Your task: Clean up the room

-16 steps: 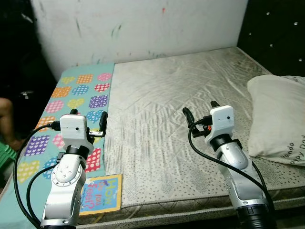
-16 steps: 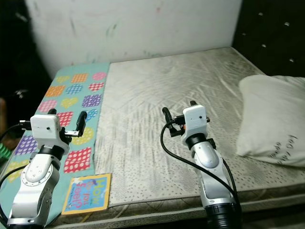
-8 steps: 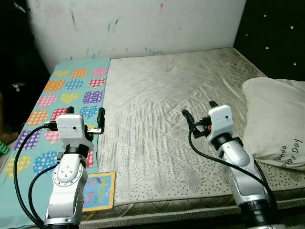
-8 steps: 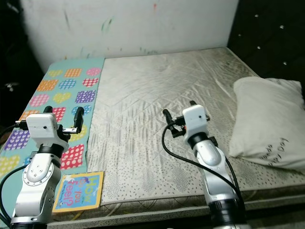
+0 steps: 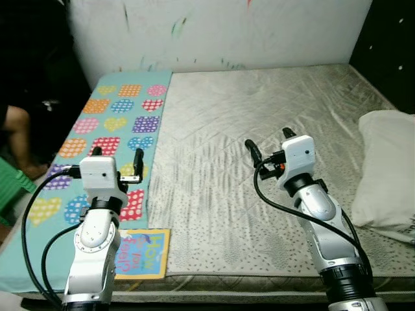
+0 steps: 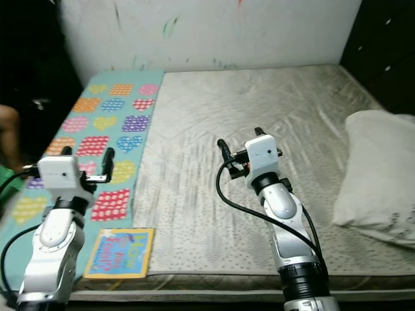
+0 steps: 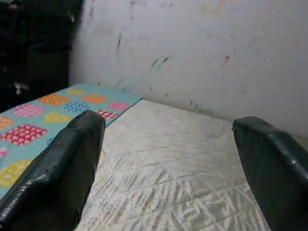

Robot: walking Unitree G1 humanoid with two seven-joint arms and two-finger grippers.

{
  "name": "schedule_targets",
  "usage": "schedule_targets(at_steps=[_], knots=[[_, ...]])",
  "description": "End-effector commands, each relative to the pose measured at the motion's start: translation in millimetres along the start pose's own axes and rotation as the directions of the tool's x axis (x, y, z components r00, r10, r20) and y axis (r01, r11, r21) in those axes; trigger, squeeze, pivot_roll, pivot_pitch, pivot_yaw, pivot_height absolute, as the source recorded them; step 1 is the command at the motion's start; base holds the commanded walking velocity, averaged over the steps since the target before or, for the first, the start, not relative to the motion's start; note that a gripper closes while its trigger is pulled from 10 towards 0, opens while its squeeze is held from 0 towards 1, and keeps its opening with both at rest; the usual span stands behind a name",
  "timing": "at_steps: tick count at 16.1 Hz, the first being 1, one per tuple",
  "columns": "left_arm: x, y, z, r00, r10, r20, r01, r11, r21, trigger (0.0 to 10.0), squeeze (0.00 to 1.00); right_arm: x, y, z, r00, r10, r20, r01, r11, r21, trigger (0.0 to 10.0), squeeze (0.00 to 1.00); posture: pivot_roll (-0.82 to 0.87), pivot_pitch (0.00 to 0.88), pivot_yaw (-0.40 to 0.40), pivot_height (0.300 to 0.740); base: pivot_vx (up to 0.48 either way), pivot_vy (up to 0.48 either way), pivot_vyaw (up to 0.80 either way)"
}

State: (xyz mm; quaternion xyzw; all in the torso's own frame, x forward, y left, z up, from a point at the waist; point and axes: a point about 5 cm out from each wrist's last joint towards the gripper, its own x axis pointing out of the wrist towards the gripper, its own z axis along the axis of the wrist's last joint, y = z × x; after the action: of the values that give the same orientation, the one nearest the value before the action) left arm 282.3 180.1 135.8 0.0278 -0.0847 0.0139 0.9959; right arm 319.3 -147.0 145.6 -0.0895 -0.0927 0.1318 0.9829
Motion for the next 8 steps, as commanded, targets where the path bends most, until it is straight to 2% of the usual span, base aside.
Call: schedule_targets(at_steps=[1, 2, 5, 8], knots=[[3.8, -1.0, 1.9, 1.0, -0.029, 0.003, 0.029, 0.999, 0.015, 10.0, 0.0, -3.0, -2.5, -0.8, 1.0, -0.026, 0.006, 0.026, 1.0, 0.017, 10.0, 0.0, -0.21, 0.0, 0.106, 0.74, 0.0, 0.0, 0.0], [6.5, -2.9, 2.1, 0.999, -0.052, -0.002, 0.052, 0.998, 0.019, 10.0, 0.0, -7.2, -4.3, -2.5, 0.998, -0.056, 0.007, 0.056, 0.998, 0.02, 10.0, 0.0, -0.25, 0.0, 0.153, 0.74, 0.0, 0.0, 0.0], [10.8, -7.6, 1.3, 0.995, -0.097, -0.015, 0.097, 0.995, 0.022, 10.0, 0.0, -14.7, -2.1, -5.6, 0.997, -0.083, -0.002, 0.083, 0.996, 0.02, 10.0, 0.0, -0.27, 0.0, 0.165, 0.74, 0.0, 0.0, 0.0], [5.1, -3.8, 0.1, 0.998, -0.064, -0.015, 0.064, 0.998, 0.013, 10.0, 0.0, -7.4, 10.2, -4.0, 1.0, 0.003, -0.006, -0.002, 1.0, 0.018, 10.0, 0.0, -0.21, 0.0, 0.085, 0.74, 0.0, 0.0, 0.0]])
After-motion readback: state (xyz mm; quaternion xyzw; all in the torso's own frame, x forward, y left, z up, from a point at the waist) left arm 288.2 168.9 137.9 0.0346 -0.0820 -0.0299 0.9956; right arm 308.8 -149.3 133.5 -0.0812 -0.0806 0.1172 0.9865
